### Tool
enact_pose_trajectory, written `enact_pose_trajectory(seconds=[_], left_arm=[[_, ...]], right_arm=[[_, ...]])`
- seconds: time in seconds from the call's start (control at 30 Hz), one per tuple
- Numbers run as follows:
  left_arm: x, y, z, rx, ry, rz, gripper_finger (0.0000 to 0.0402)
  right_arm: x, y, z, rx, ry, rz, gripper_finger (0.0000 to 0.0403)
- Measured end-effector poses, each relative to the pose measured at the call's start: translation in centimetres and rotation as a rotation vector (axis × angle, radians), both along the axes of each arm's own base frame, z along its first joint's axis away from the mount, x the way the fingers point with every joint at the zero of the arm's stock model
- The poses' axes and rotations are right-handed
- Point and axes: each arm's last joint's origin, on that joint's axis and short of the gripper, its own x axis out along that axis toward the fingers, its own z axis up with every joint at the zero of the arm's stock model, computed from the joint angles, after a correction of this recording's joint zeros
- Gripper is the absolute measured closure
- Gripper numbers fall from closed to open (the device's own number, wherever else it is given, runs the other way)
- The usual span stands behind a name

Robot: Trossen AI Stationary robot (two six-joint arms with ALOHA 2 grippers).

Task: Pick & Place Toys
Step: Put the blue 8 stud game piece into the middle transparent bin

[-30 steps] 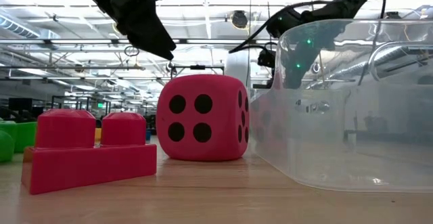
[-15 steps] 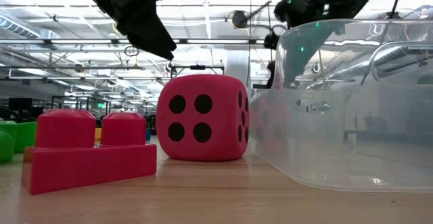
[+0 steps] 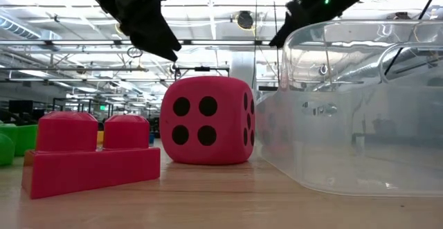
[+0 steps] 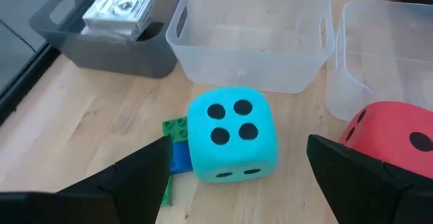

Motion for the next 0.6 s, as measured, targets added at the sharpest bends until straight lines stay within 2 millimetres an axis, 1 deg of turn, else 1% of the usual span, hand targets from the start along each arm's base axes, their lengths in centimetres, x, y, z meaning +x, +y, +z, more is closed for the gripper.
enact_pose_trajectory(seconds=[0.13,0.27,0.33,0.43,0.5,0.6], left_arm=[[-0.5,0.1,-0.2,-0.04,0.06,0.04,0.0055],[-2.4,0.2,-0.5,-0.132,0.218,0.129,0.0055],[-3.8,0.3,-0.9,-0.194,0.326,0.236,0.0055],[-5.9,0.4,-1.7,-0.308,0.493,0.455,0.0055],[-7.2,0.4,-2.3,-0.35,0.598,0.572,0.0055],[-8.6,0.2,-3.4,-0.386,0.668,0.744,0.0055]], right_arm=[[0.3,1.7,-0.1,0.001,0.003,0.074,0.0215],[0.7,2.8,-0.5,0.002,0.024,0.12,0.0213],[0.7,3.1,-0.7,-0.001,0.018,0.133,0.0214],[0.7,3.2,-1.3,-0.02,0.015,0.145,0.0217],[0.6,3.2,-1.8,-0.025,0.01,0.144,0.022],[0.7,3.2,-1.9,-0.034,-0.017,0.147,0.0222]])
